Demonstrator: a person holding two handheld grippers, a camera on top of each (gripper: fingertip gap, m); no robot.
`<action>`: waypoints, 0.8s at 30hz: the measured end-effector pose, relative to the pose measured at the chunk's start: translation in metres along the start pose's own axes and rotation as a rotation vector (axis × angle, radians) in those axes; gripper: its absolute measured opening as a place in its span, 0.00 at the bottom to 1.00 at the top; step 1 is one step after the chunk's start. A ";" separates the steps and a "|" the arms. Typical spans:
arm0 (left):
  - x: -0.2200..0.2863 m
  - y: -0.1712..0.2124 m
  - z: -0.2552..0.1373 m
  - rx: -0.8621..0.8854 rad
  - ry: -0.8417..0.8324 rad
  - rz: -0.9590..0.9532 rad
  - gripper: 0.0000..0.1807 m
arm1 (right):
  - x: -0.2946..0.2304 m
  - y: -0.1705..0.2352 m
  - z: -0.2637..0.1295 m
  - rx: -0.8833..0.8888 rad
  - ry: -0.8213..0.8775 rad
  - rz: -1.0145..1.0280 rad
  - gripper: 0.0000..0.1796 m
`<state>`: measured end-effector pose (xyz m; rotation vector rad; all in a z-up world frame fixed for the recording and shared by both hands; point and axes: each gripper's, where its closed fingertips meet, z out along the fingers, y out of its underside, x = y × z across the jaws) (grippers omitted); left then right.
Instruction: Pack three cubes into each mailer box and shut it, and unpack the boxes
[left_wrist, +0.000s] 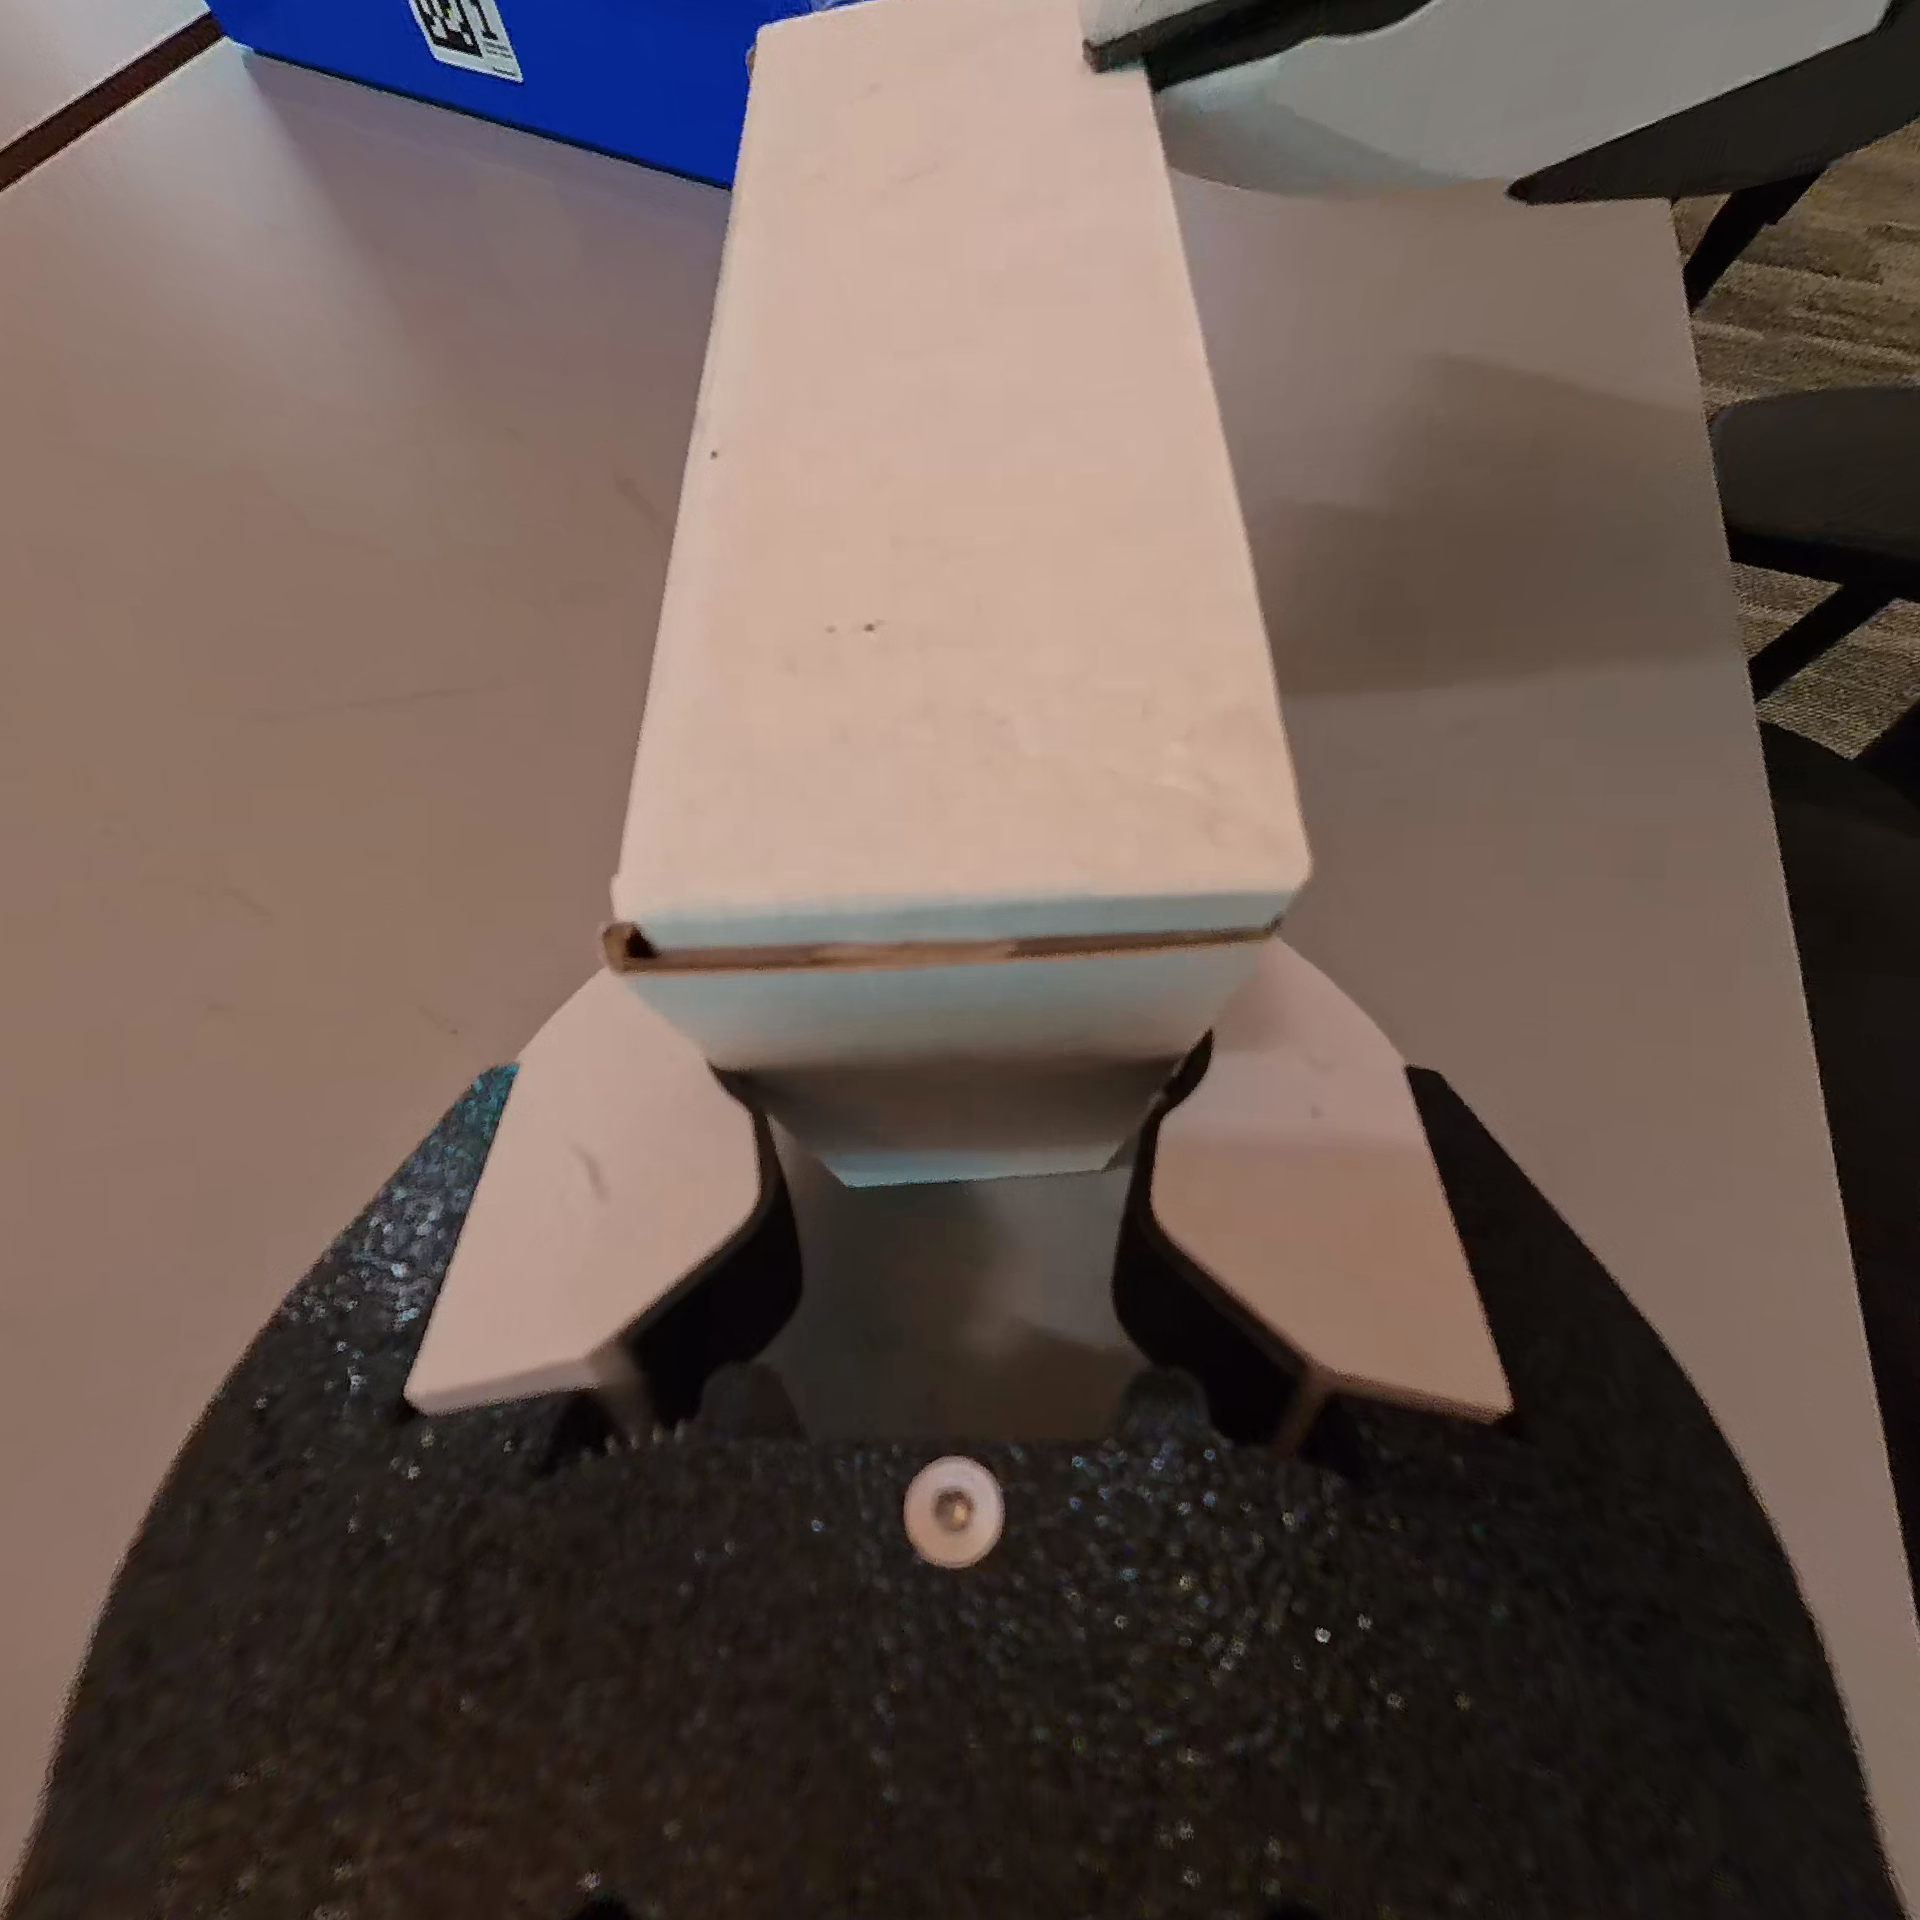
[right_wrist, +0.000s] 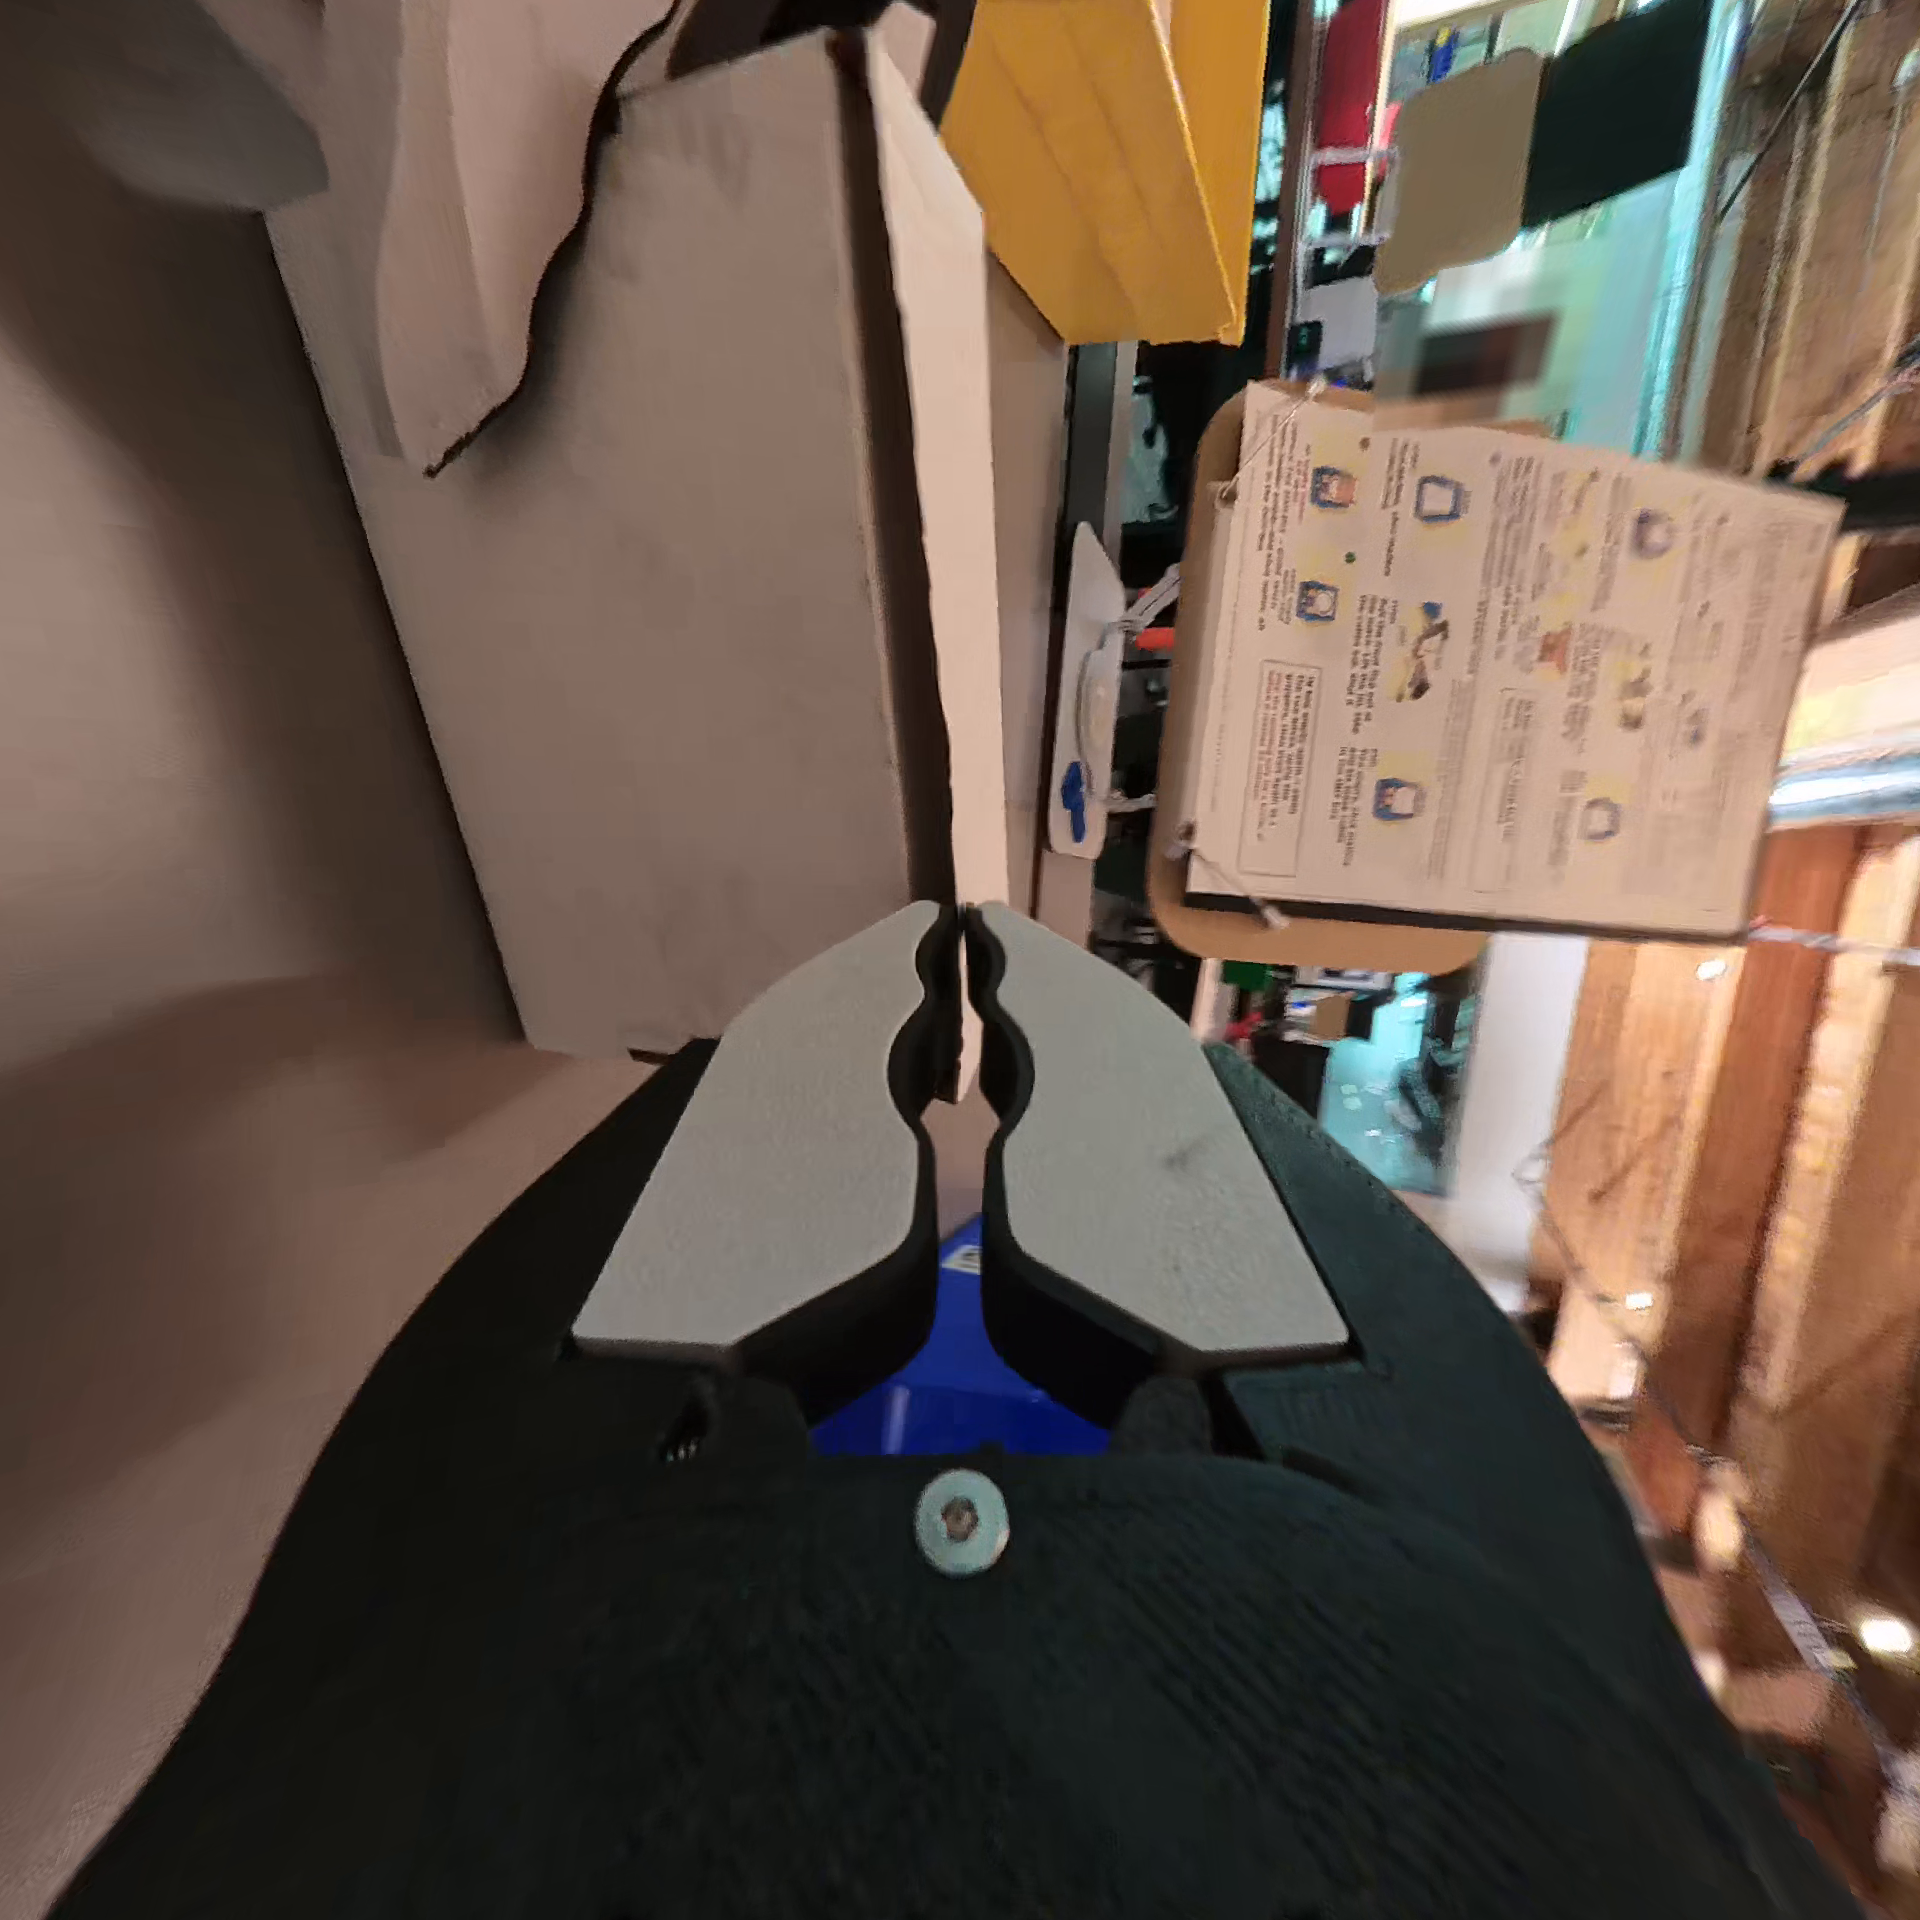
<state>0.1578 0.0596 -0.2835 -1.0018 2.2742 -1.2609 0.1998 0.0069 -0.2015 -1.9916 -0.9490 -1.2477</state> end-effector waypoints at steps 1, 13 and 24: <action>0.000 0.000 0.000 -0.002 -0.002 0.009 0.41 | -0.001 -0.001 0.000 0.004 0.012 -0.061 0.01; -0.001 0.002 0.001 -0.013 -0.029 0.051 0.40 | 0.001 0.003 0.006 -0.029 -0.039 -0.209 0.01; -0.004 0.001 0.001 -0.013 -0.041 0.042 0.40 | 0.013 -0.001 0.008 -0.060 0.053 -0.213 0.14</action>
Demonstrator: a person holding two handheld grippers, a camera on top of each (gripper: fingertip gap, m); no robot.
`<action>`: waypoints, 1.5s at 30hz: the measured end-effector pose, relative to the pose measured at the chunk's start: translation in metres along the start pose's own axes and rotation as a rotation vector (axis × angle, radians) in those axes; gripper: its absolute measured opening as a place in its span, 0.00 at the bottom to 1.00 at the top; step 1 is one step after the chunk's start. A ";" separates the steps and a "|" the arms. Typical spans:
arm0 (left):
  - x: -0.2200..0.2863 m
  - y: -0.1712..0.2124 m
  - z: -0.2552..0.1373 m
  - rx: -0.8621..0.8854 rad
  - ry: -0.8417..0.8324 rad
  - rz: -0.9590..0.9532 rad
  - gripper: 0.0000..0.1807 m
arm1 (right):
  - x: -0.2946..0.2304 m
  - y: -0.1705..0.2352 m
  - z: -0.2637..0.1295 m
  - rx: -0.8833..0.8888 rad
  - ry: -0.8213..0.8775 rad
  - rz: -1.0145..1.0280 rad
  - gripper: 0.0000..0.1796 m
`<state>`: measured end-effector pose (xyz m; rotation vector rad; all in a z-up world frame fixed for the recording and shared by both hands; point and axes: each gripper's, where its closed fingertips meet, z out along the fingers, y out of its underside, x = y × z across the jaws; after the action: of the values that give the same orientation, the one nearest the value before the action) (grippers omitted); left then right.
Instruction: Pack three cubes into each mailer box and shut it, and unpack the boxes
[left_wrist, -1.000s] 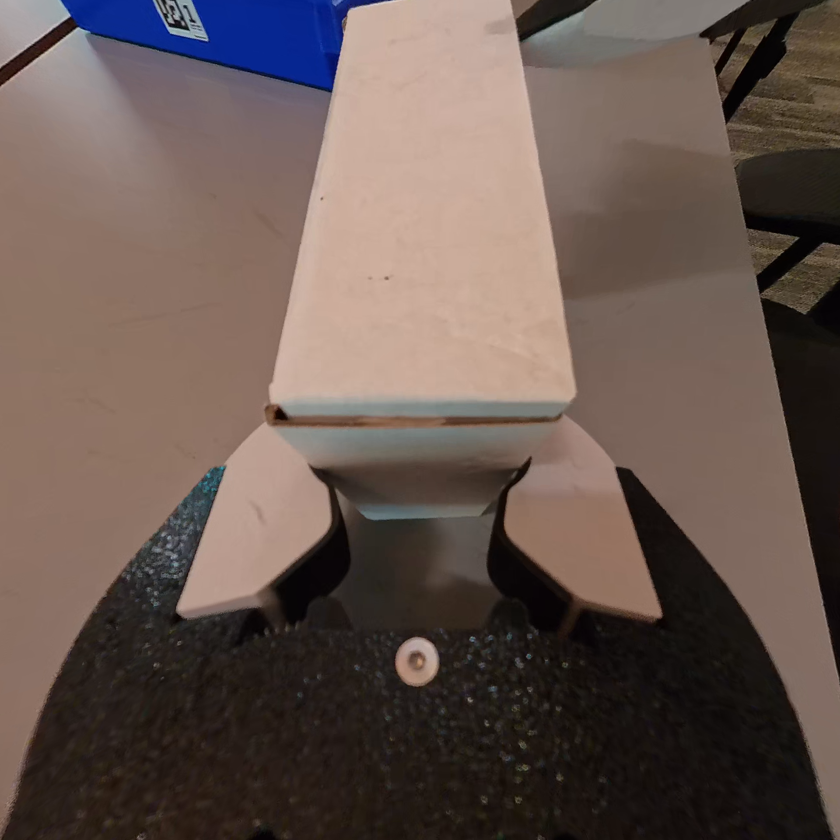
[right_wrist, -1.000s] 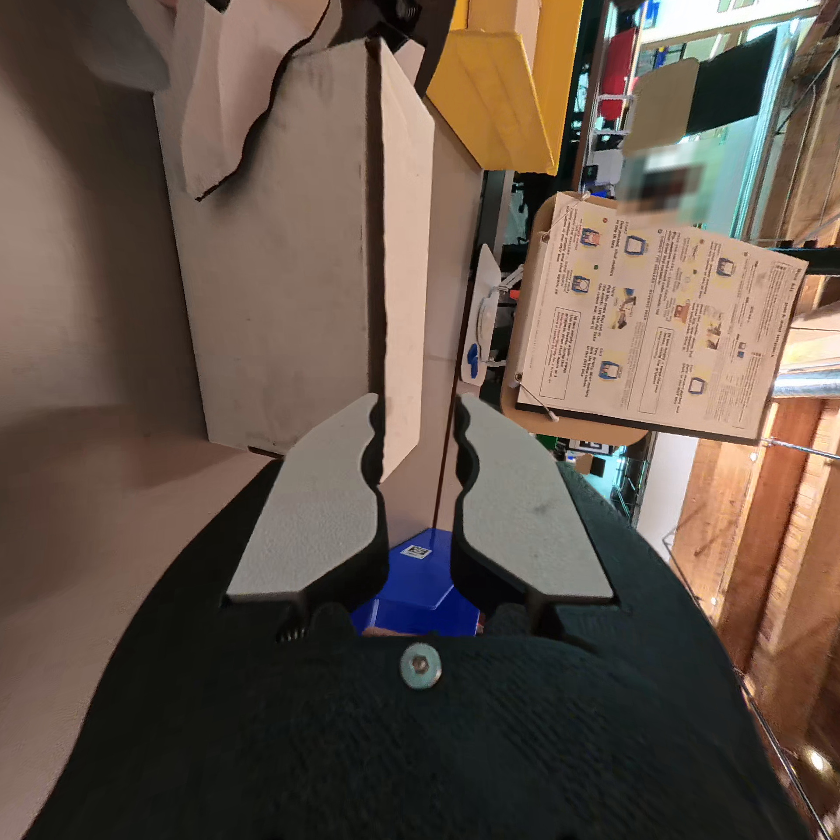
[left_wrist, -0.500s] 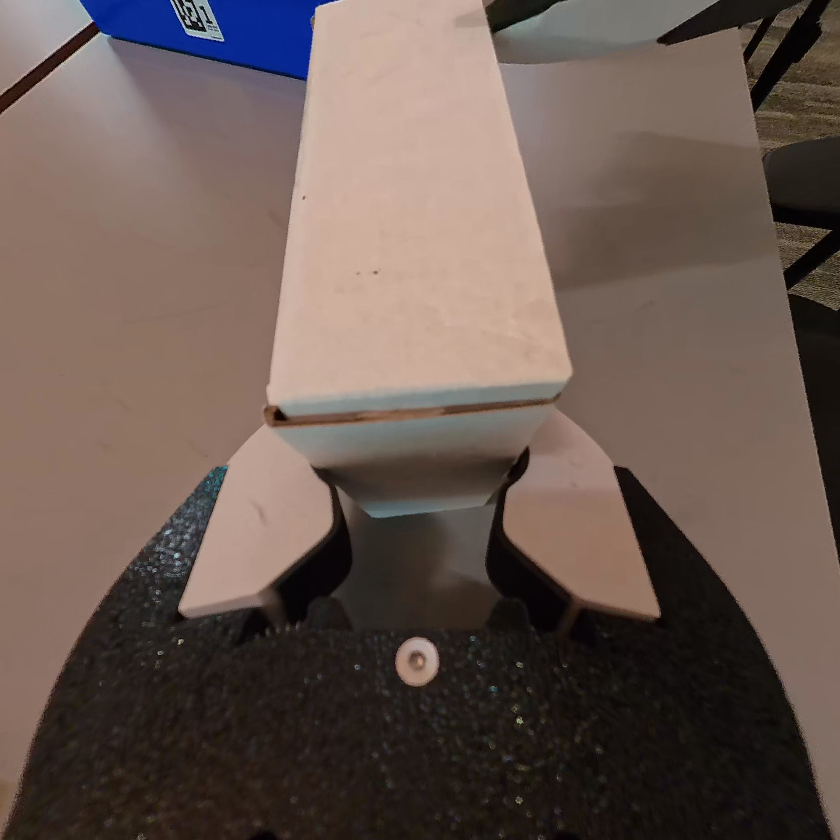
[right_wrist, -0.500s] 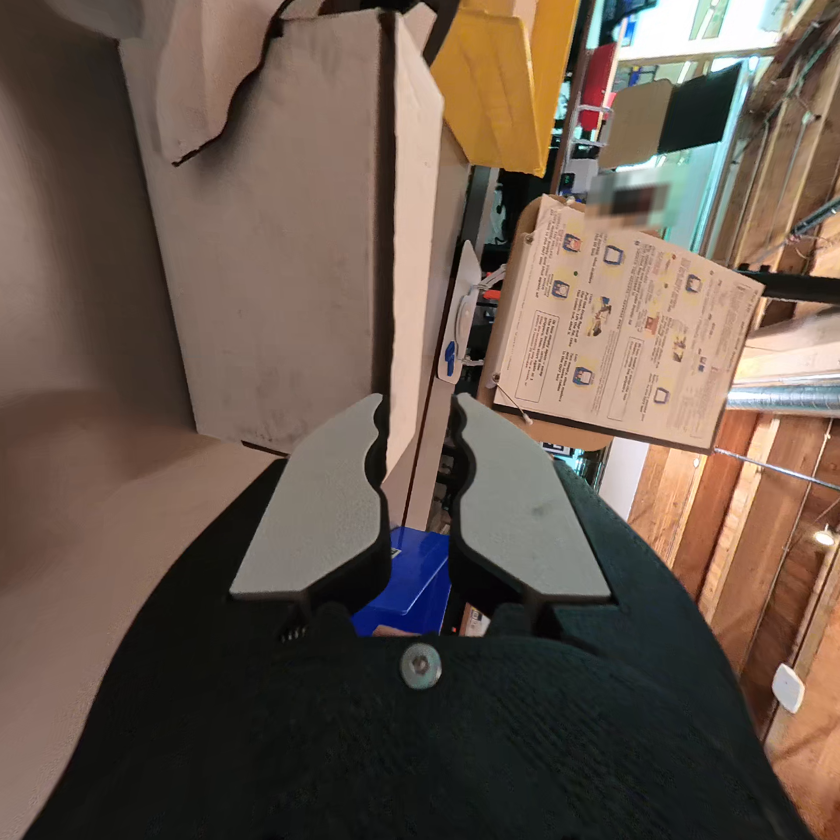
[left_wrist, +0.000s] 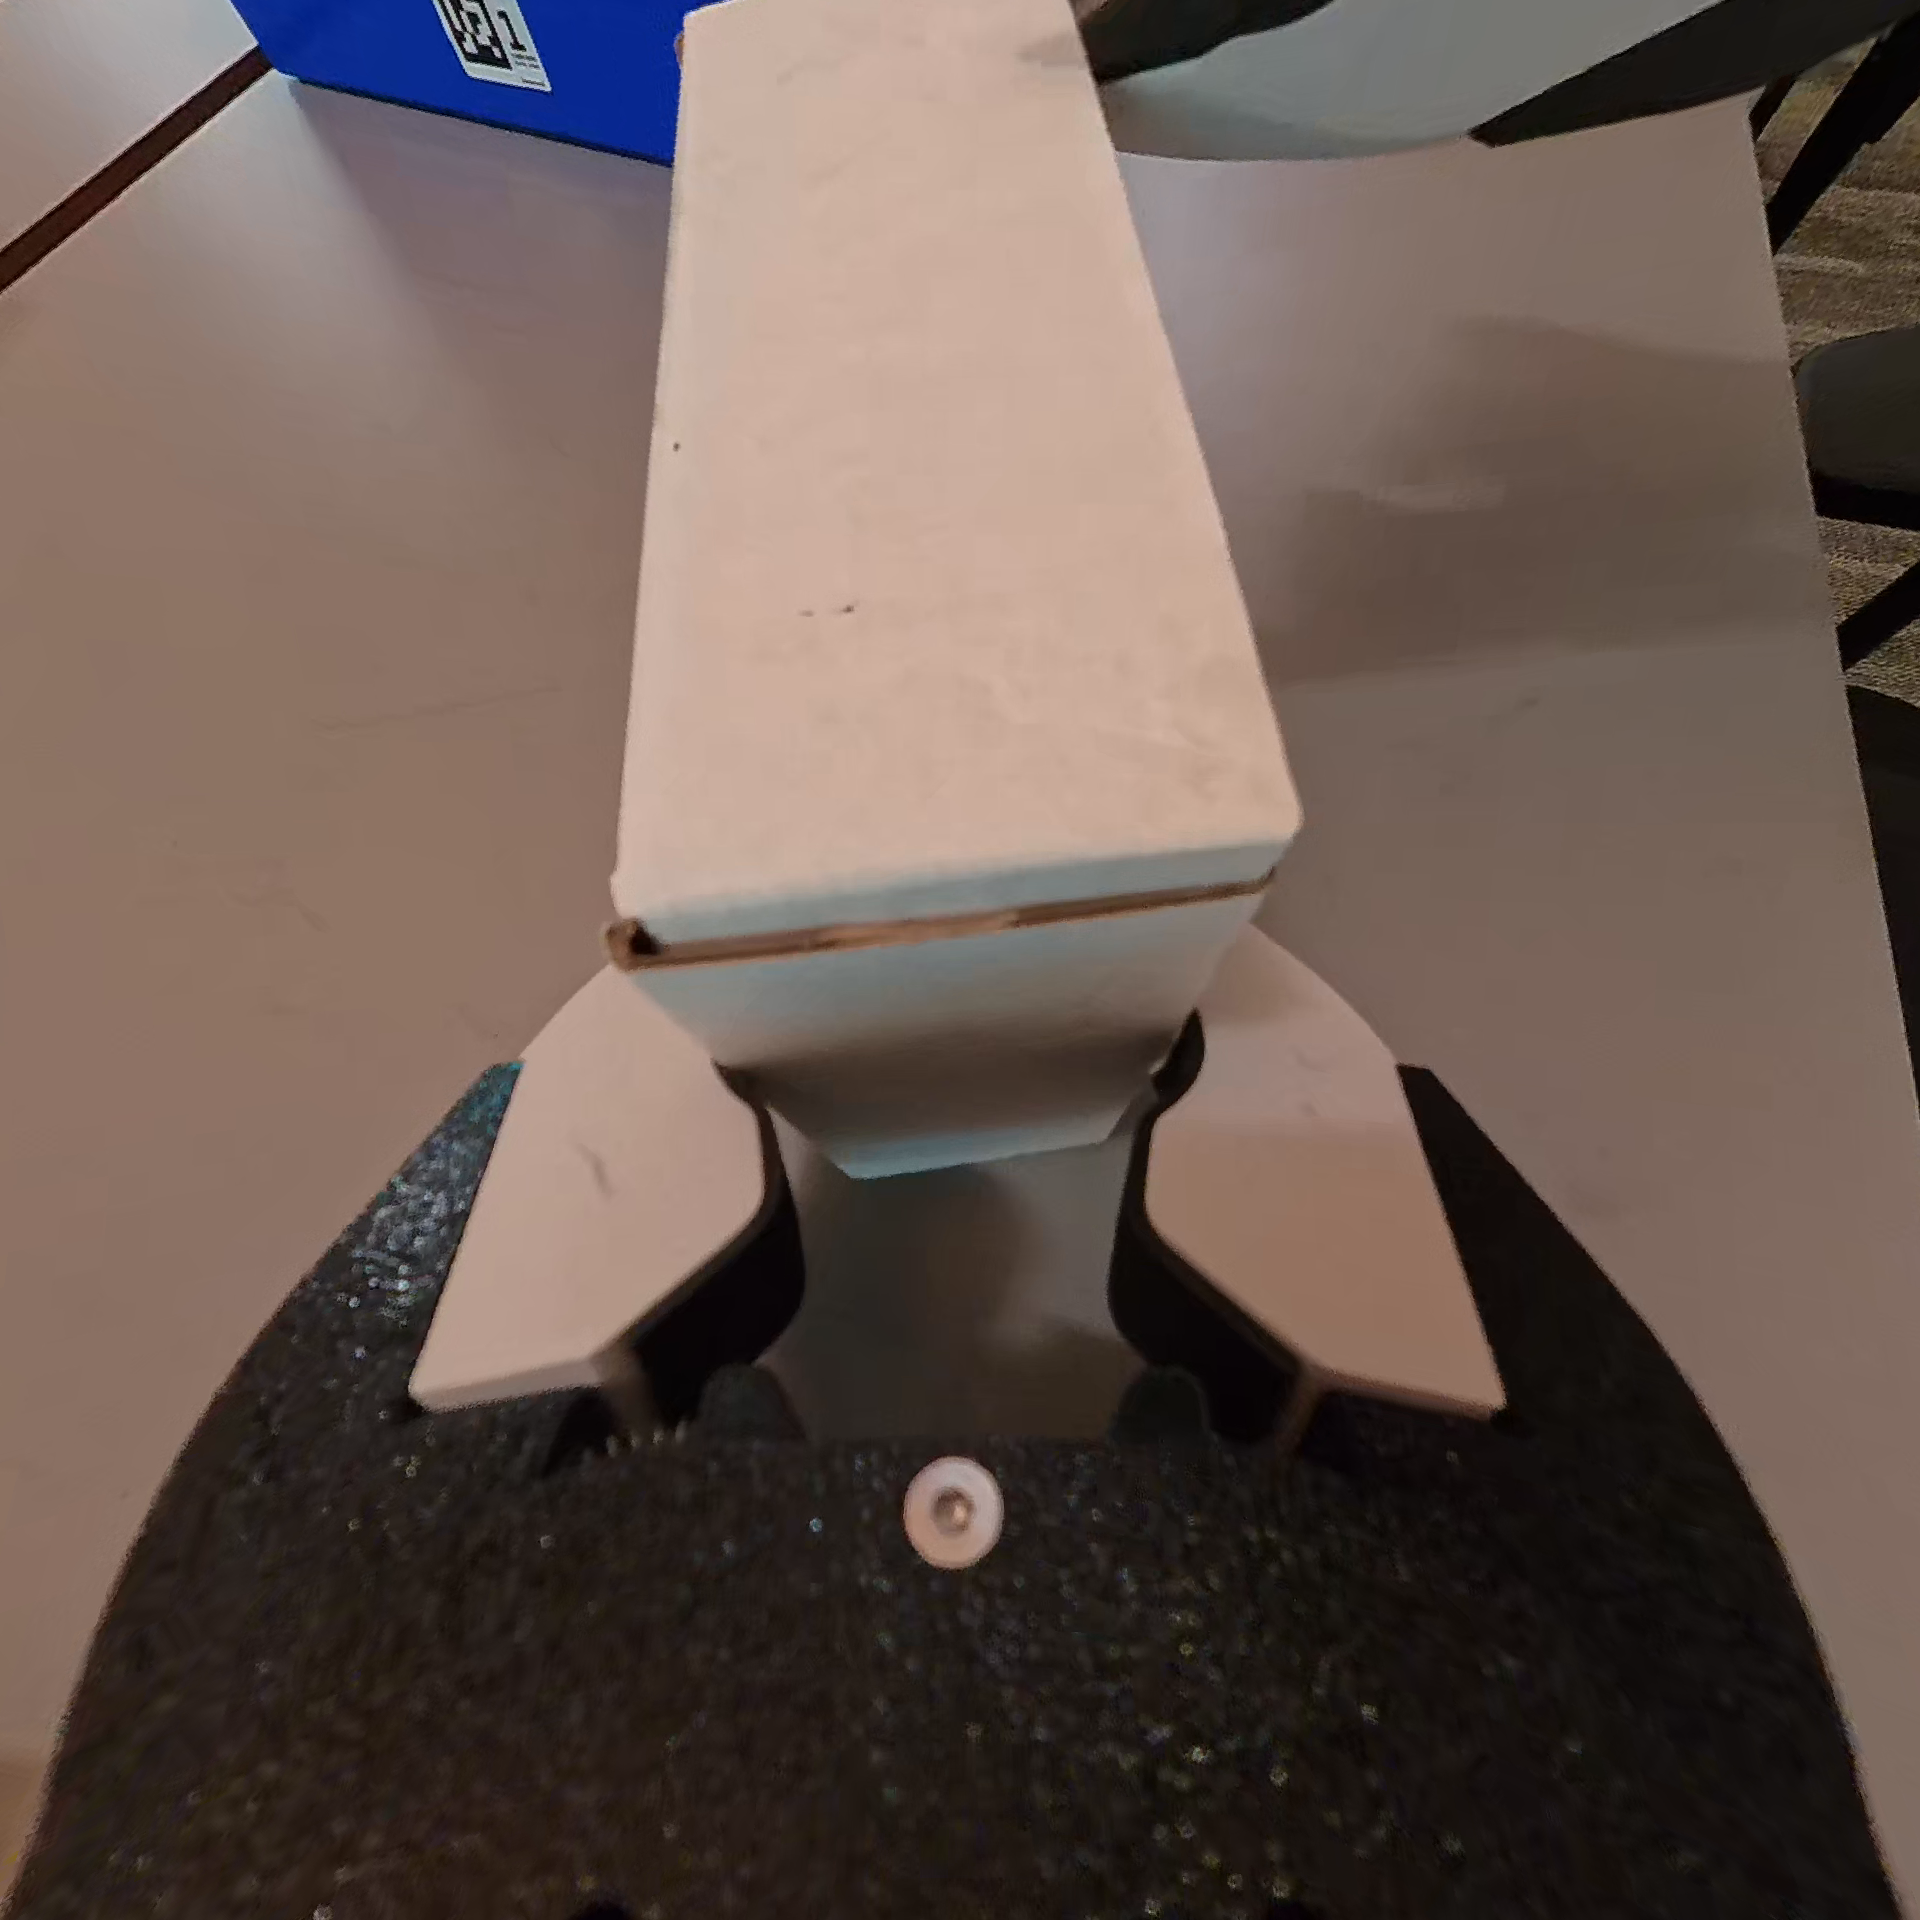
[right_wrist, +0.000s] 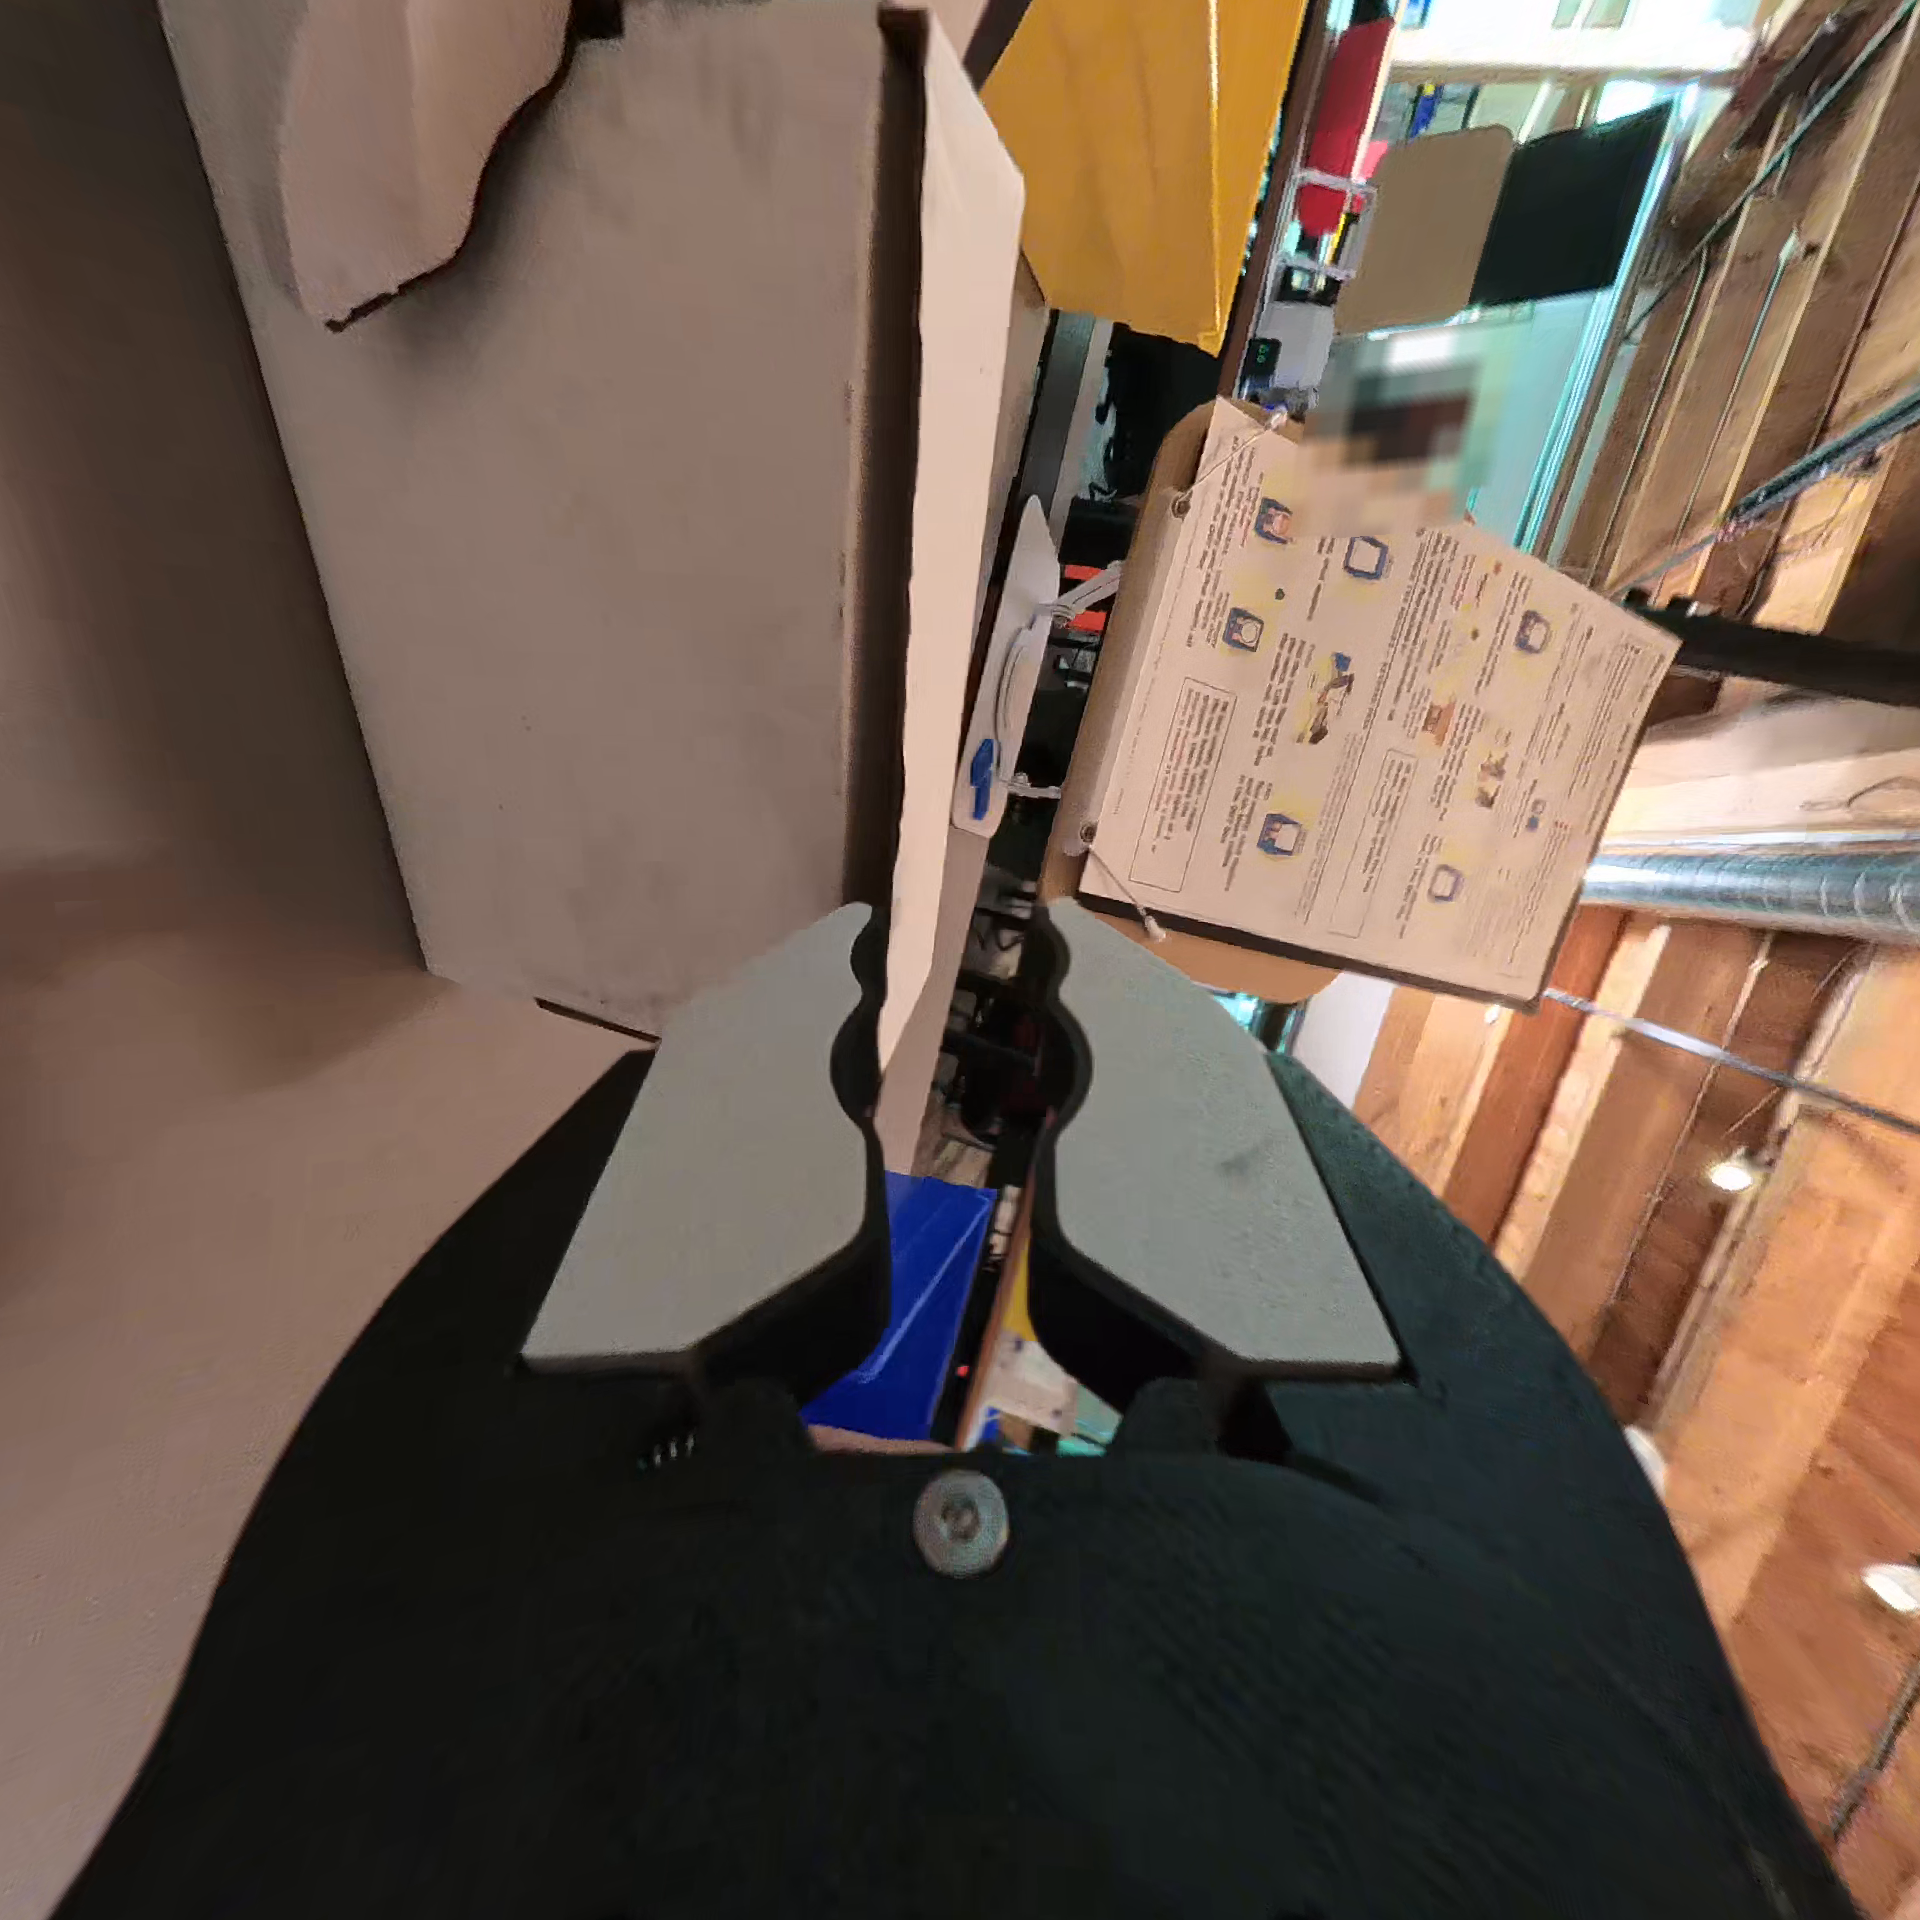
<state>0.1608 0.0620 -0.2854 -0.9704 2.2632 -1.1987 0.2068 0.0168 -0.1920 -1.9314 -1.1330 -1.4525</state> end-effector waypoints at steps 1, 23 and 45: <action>0.000 0.000 0.000 0.001 0.002 0.000 0.40 | 0.004 -0.001 -0.001 0.008 0.023 -0.046 0.19; -0.004 -0.002 0.002 0.005 -0.028 -0.003 0.40 | -0.001 0.002 0.004 0.035 0.067 0.012 0.12; -0.004 -0.002 0.003 0.002 -0.020 -0.016 0.40 | 0.011 -0.081 -0.002 0.358 -0.095 0.064 0.20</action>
<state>0.1659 0.0630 -0.2853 -0.9971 2.2418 -1.1925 0.1398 0.0635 -0.1901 -1.7788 -1.2625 -1.0499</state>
